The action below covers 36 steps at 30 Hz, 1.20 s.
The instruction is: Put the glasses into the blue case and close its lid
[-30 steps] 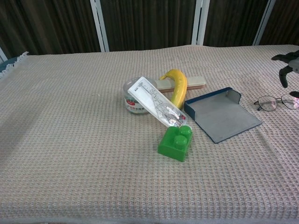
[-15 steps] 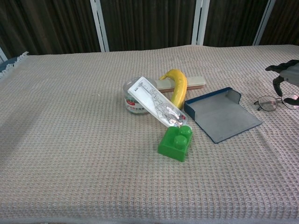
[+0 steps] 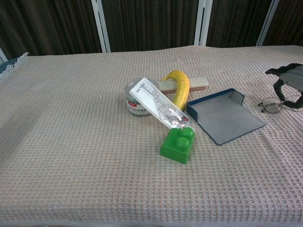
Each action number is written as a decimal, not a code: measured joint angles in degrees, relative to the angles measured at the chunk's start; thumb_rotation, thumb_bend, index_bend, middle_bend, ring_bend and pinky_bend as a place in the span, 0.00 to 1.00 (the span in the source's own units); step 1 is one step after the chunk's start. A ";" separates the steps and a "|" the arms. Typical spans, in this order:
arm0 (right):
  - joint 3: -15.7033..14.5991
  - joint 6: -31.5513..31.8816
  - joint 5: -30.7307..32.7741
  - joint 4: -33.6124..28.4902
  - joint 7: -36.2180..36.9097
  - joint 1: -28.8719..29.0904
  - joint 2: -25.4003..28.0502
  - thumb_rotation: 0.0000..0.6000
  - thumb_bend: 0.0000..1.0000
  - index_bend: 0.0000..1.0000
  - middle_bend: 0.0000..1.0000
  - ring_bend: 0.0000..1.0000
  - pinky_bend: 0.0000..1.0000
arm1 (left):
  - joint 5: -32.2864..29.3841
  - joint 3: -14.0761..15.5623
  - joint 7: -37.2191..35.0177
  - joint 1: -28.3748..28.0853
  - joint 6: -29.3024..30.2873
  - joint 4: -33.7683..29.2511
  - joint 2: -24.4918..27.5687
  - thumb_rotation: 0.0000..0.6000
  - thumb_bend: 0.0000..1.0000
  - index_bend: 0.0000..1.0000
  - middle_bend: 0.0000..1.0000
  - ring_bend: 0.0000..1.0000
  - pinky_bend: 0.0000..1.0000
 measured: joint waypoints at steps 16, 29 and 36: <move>-0.54 1.14 -0.31 -0.37 -0.12 -0.16 0.03 1.00 0.63 0.76 0.10 0.00 0.00 | 0.67 0.19 -0.53 0.08 0.39 0.16 0.16 1.00 0.42 0.00 0.00 0.00 0.00; -1.49 11.26 -4.15 -16.99 -2.62 -1.75 6.99 1.00 0.63 0.76 0.10 0.00 0.00 | 1.28 0.34 -1.03 0.31 1.07 0.21 0.19 1.00 0.42 0.00 0.00 0.00 0.00; -1.28 12.80 -4.72 -27.76 -9.11 -1.53 9.38 1.00 0.63 0.76 0.10 0.00 0.00 | 1.57 0.43 -1.75 0.46 1.39 0.37 0.42 1.00 0.42 0.00 0.00 0.00 0.00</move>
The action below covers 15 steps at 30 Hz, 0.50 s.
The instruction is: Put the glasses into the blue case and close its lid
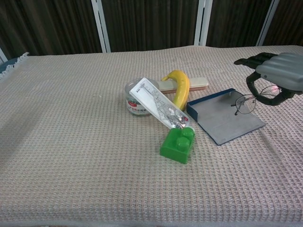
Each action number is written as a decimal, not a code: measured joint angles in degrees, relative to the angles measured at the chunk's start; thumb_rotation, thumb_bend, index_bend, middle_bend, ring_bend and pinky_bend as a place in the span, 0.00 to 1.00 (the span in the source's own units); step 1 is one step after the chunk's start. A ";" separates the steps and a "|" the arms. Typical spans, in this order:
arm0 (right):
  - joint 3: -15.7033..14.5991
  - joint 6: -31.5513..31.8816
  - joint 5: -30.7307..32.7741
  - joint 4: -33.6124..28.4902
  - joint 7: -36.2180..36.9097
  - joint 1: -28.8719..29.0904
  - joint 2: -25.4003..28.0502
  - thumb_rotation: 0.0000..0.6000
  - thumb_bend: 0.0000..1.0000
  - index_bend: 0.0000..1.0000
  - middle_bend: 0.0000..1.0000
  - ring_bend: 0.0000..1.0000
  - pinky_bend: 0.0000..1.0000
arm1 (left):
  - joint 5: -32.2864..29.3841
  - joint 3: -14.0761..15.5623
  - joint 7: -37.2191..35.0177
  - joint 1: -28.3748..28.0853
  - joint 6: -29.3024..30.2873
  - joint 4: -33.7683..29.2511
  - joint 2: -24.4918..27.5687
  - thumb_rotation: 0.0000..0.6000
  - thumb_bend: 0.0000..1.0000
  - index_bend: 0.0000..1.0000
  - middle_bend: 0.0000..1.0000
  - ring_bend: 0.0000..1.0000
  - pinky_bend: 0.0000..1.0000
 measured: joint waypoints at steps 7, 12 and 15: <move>2.57 -3.07 5.72 -1.82 -5.35 1.85 -3.85 1.00 0.63 0.76 0.10 0.00 0.00 | -0.58 -0.22 -0.90 0.03 -0.17 0.21 0.30 1.00 0.42 0.00 0.00 0.00 0.00; 3.86 -5.02 8.62 -1.34 -10.00 3.87 -7.91 1.00 0.63 0.76 0.10 0.00 0.00 | 0.26 0.10 -1.16 0.25 0.38 0.35 0.38 1.00 0.42 0.00 0.00 0.00 0.00; 4.18 -5.43 9.49 -0.72 -11.71 4.64 -9.45 1.00 0.63 0.76 0.10 0.00 0.00 | 0.42 0.21 -1.30 0.30 0.44 0.46 0.41 1.00 0.42 0.00 0.00 0.00 0.00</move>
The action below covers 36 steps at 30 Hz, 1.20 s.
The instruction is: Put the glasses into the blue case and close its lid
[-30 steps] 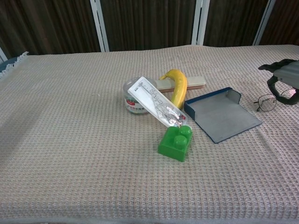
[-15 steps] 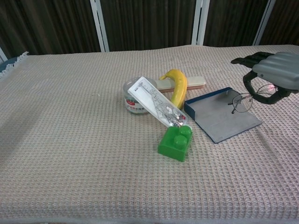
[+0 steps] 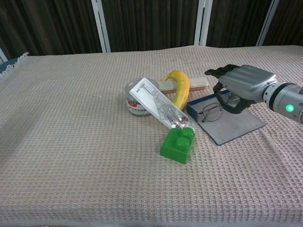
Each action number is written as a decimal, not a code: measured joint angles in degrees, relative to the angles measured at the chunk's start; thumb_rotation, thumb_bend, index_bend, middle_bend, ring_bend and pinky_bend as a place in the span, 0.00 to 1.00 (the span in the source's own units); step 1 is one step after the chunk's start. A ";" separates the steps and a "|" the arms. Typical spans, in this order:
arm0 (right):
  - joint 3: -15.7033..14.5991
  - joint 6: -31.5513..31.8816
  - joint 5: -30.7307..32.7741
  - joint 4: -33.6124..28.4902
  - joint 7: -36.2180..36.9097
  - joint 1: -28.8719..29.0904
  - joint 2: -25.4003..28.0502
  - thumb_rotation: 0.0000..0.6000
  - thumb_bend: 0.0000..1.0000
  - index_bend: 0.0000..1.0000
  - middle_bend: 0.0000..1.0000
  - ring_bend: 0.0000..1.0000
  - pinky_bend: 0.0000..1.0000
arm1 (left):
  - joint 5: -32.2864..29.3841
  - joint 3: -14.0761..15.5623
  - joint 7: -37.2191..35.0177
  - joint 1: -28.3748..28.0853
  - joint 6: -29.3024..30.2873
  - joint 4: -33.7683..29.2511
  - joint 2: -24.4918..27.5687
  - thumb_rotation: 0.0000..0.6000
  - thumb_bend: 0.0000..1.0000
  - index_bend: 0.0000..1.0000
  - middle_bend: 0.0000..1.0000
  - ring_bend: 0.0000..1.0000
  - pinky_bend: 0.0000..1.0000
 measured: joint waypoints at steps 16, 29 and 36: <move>0.59 -0.48 2.70 3.34 -3.54 2.12 -3.51 1.00 0.63 0.70 0.10 0.00 0.00 | 0.93 0.48 -0.58 -0.08 -0.16 0.03 0.19 1.00 0.42 0.00 0.00 0.00 0.00; 1.04 -1.06 3.76 5.80 -3.12 3.31 -4.51 1.00 0.63 0.63 0.11 0.00 0.00 | 0.79 0.51 -0.31 -0.23 -0.54 -0.09 0.22 1.00 0.42 0.00 0.00 0.00 0.00; 0.74 -0.78 3.46 6.76 -2.58 3.64 -5.20 1.00 0.63 0.56 0.11 0.00 0.00 | 0.67 0.47 -0.47 -0.19 -0.51 -0.04 0.27 1.00 0.42 0.00 0.00 0.00 0.00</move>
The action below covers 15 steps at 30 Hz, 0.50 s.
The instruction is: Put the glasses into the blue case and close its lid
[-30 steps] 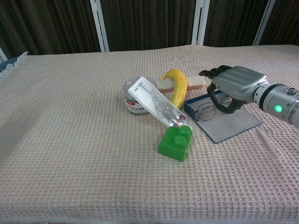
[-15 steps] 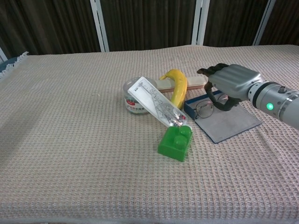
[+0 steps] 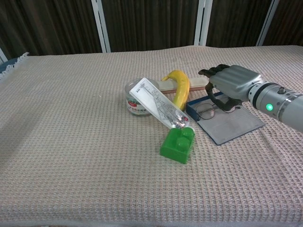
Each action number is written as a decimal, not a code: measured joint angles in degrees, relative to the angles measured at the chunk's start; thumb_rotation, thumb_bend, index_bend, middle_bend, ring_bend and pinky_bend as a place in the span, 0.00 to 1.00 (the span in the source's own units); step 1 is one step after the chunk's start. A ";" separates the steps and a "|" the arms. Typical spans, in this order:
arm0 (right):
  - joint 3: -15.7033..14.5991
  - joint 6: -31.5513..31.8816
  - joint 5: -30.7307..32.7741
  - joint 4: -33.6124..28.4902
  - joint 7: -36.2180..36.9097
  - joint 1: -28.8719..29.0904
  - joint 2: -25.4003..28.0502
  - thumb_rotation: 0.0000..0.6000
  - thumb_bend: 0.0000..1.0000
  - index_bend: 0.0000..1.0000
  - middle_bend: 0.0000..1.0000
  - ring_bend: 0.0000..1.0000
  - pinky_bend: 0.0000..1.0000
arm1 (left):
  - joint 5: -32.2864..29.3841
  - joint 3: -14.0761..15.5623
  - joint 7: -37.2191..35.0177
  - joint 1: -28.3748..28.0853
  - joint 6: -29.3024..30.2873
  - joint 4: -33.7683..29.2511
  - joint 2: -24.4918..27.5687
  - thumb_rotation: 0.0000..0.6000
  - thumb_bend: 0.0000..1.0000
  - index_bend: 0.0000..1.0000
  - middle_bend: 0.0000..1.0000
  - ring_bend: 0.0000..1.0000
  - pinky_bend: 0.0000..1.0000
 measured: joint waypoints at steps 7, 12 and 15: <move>-0.99 2.78 -2.40 -1.19 1.82 -0.85 1.01 1.00 0.45 0.54 0.11 0.00 0.00 | 0.14 -0.01 -0.43 0.26 0.61 0.07 0.12 1.00 0.42 0.00 0.00 0.00 0.00; -3.45 7.67 -6.78 -4.45 4.98 -3.35 4.15 1.00 0.34 0.52 0.11 0.00 0.00 | 0.29 0.06 -0.31 0.33 0.71 0.08 0.06 1.00 0.42 0.00 0.00 0.00 0.00; -5.53 10.98 -9.79 -6.60 7.60 -5.50 6.55 1.00 0.33 0.52 0.11 0.00 0.00 | 0.42 0.14 -0.02 0.30 0.63 -0.05 0.02 1.00 0.42 0.00 0.00 0.00 0.00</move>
